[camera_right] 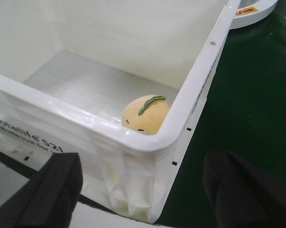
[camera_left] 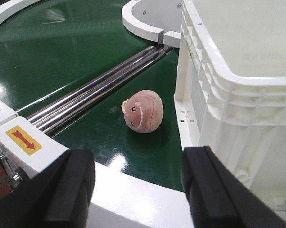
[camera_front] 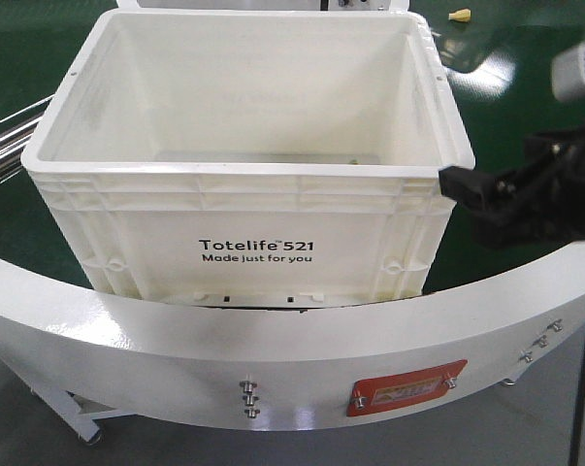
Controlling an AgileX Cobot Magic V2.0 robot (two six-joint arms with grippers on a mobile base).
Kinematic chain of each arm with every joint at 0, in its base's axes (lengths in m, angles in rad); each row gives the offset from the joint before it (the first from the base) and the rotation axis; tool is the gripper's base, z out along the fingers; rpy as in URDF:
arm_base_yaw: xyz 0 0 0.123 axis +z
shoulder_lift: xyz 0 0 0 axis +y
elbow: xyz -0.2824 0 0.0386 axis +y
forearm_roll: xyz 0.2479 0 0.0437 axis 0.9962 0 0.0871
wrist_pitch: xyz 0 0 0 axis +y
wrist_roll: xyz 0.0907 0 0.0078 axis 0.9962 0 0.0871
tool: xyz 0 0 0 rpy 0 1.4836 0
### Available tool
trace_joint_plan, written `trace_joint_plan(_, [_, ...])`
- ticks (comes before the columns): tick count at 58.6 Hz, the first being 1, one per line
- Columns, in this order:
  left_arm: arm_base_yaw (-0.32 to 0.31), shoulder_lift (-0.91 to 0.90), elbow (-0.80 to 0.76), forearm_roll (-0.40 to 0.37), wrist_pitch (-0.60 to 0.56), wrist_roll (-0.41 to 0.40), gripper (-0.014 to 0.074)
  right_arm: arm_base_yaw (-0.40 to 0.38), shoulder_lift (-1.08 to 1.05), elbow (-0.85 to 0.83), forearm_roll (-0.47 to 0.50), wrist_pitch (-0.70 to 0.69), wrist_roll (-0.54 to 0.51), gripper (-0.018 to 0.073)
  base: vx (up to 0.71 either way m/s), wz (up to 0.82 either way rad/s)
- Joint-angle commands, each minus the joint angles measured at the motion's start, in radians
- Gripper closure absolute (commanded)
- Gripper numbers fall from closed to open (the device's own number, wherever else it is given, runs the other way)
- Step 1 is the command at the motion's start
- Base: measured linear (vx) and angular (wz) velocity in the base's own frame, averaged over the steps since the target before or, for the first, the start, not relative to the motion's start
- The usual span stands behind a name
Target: Place moving items into box and shelve
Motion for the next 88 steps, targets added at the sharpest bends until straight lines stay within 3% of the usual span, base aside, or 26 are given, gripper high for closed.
trace_joint_plan(1, [-0.004, 0.016, -0.036, -0.007, -0.078, 0.000, 0.0093, -0.002, -0.053, 0.006, 0.004, -0.058, -0.003, -0.0004, 0.00, 0.00])
trace_joint_plan(15, [-0.004, 0.159, -0.087, -0.007, 0.002, -0.009, 0.0037, -0.002, -0.123, 0.104, -0.008, -0.027, -0.004, -0.0004, 0.00, 0.00])
trace_joint_plan(27, [-0.004, 0.415, -0.211, 0.020, 0.078, -0.109, -0.0069, -0.002, -0.122, 0.113, -0.026, -0.032, -0.007, -0.0004, 0.00, 0.00])
trace_joint_plan(40, [0.020, 0.716, -0.396, 0.139, 0.210, -0.113, -0.0070, -0.002, -0.122, 0.113, -0.025, -0.024, -0.002, -0.0004, 0.00, 0.00])
trace_joint_plan(47, [0.067, 0.834, -0.478, 0.128, 0.206, -0.085, -0.0060, -0.002, -0.122, 0.113, -0.025, -0.024, -0.002, -0.0004, 0.00, 0.00])
trace_joint_plan(54, [0.121, 0.938, -0.552, 0.012, 0.214, 0.056, -0.0041, -0.002, -0.122, 0.113, -0.025, -0.024, -0.002, -0.0004, 0.00, 0.00])
trace_joint_plan(68, [0.213, 1.134, -0.623, -0.363, 0.136, 0.422, -0.0013, -0.002, -0.122, 0.113, -0.025, -0.016, -0.002, -0.0004, 0.00, 0.00])
trace_joint_plan(75, [0.213, 1.204, -0.642, -0.480, 0.065, 0.516, -0.0011, -0.002, -0.122, 0.113, -0.025, -0.016, -0.002, -0.0004, 0.00, 0.00])
trace_joint_plan(88, [0.208, 1.300, -0.691, -0.646, 0.017, 0.601, -0.0001, -0.002, -0.122, 0.113, -0.025, -0.016, -0.002, -0.0004, 0.00, 0.00])
